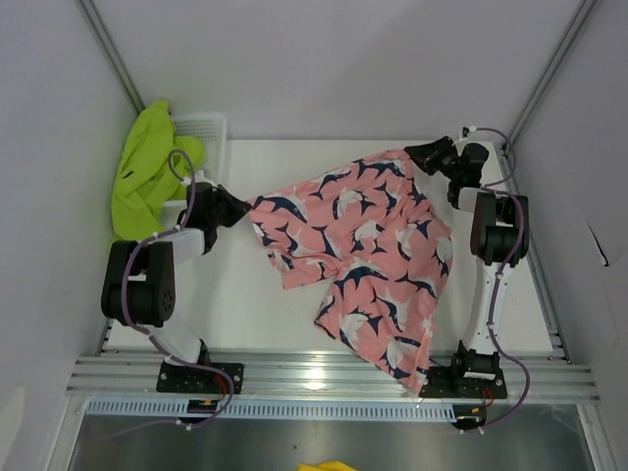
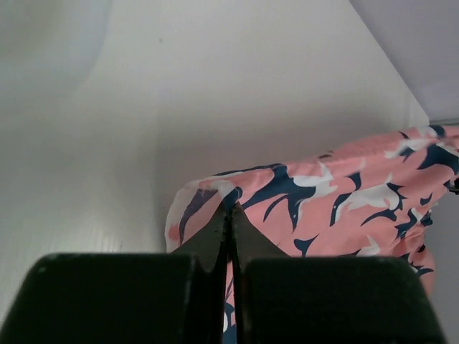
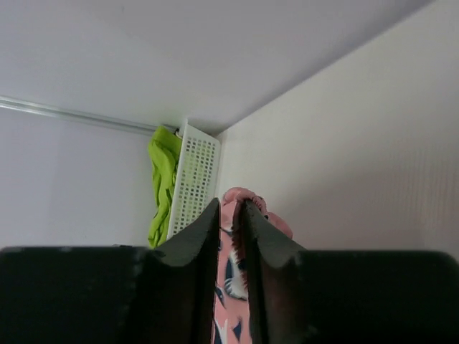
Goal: Fold and stack the shorts
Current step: Flatten the shorts out
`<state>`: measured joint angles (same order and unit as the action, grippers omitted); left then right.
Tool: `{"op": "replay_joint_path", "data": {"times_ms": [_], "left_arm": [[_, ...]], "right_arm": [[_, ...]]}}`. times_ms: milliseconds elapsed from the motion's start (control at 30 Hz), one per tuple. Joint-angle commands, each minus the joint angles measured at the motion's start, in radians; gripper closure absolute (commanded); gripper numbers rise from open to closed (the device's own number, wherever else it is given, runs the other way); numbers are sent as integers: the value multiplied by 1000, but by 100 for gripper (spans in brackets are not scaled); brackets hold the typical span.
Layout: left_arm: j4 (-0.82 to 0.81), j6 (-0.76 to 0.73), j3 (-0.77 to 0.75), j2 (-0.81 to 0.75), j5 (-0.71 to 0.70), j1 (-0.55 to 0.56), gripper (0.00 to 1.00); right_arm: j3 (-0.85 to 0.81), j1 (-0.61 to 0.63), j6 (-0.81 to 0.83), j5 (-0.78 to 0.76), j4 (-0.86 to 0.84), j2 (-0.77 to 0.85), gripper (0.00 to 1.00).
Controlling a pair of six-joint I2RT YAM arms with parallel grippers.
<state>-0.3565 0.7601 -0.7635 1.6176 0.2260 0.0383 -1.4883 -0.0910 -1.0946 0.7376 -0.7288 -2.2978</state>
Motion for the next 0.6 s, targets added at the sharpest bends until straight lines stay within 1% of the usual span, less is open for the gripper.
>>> {"op": "replay_joint_path", "data": {"times_ms": [0,33,67,100,133,167,200,233,267,300,333,367,400,433,467,500,533,567], "left_arm": [[-23,10,-127,79,35,-25,100],[-12,10,-178,100,36,-25,100],[0,7,-230,140,41,-25,99],[19,-1,-290,159,65,-25,86],[74,-4,-322,174,76,-25,67],[103,-5,-368,177,76,-25,36],[120,-13,-375,163,70,-21,26],[129,-19,-375,144,62,-18,13],[145,-27,-372,119,49,-9,5],[163,-54,-359,61,33,-3,3],[204,-71,-355,27,-3,5,2],[226,-85,-340,-8,-28,26,2],[267,-112,-327,-75,-65,40,2],[286,-128,-321,-108,-82,55,2],[309,-148,-312,-139,-97,92,2],[344,-154,-298,-191,-109,115,2],[349,-160,-286,-214,-119,139,2],[349,-166,-277,-232,-128,197,2]], "right_arm": [[-238,-16,-99,-41,-117,-138,78],[-286,-16,-106,-50,-92,-162,59],[-329,-16,-113,-59,-65,-201,44],[-369,-15,-114,-61,-34,-212,26],[-445,-15,-105,-61,12,-216,1],[-481,-15,-46,-61,152,-212,1],[-512,-15,11,-75,252,-183,0],[-524,-15,69,-90,320,-154,0],[-506,-16,172,-110,426,-117,1],[-485,-18,215,-133,489,-41,0],[-462,-18,252,-183,543,-2,0],[-395,-19,306,-201,618,35,0],[-348,-18,327,-237,641,111,1],[-301,-16,352,-260,666,150,1],[-206,-16,396,-285,718,187,2],[-154,-12,416,-308,727,222,2],[-104,-10,435,-348,774,288,3],[-10,-9,449,-366,784,319,5]]}}
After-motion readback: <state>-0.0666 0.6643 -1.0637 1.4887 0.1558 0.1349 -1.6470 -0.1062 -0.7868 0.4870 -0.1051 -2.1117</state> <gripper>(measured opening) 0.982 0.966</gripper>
